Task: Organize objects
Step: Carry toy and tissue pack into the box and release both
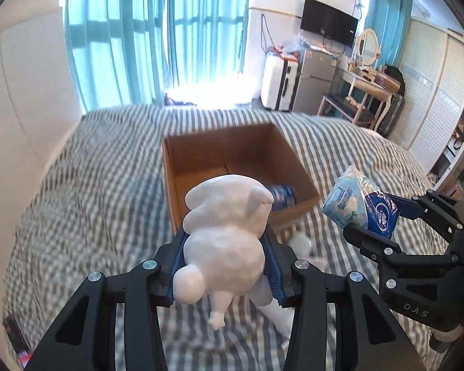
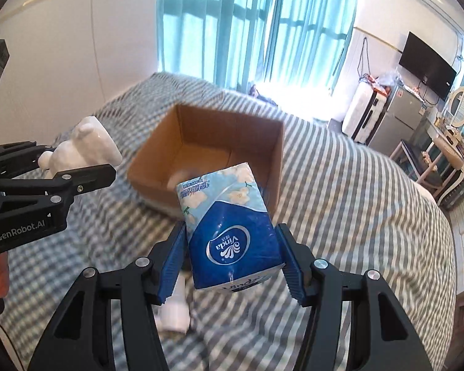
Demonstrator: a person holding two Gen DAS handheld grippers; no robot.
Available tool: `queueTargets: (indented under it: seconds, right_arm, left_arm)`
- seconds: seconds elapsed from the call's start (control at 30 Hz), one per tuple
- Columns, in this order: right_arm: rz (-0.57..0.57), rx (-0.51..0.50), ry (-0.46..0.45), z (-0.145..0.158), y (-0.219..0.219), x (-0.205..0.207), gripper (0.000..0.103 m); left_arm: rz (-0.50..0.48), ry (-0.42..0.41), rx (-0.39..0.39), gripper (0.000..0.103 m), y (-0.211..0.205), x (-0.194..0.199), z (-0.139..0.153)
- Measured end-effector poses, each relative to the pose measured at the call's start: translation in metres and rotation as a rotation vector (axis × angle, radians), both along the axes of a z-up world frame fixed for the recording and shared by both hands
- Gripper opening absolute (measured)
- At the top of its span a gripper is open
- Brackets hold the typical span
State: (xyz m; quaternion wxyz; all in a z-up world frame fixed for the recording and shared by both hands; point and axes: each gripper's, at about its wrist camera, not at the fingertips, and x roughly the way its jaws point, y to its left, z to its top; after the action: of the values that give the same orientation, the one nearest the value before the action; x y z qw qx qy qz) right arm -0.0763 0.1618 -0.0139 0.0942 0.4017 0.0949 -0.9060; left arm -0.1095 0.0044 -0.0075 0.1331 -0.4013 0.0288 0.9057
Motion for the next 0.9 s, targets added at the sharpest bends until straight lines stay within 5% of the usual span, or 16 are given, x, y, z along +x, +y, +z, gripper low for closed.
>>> queueTargets:
  seconds: [0.33, 0.6, 0.9]
  right_arm:
    - [-0.014, -0.056, 0.030, 0.014, -0.004, -0.092, 0.057]
    - [-0.062, -0.113, -0.008, -0.012, 0.004, -0.167, 0.057]
    - [-0.064, -0.120, -0.063, -0.055, 0.006, -0.206, 0.057]
  left_arm:
    - [0.035, 0.025, 0.001, 0.045, -0.001, -0.092, 0.013]
    - [0.004, -0.025, 0.008, 0.045, 0.011, -0.149, -0.031]
    - [-0.029, -0.051, -0.014, 0.045, 0.023, -0.162, -0.074]
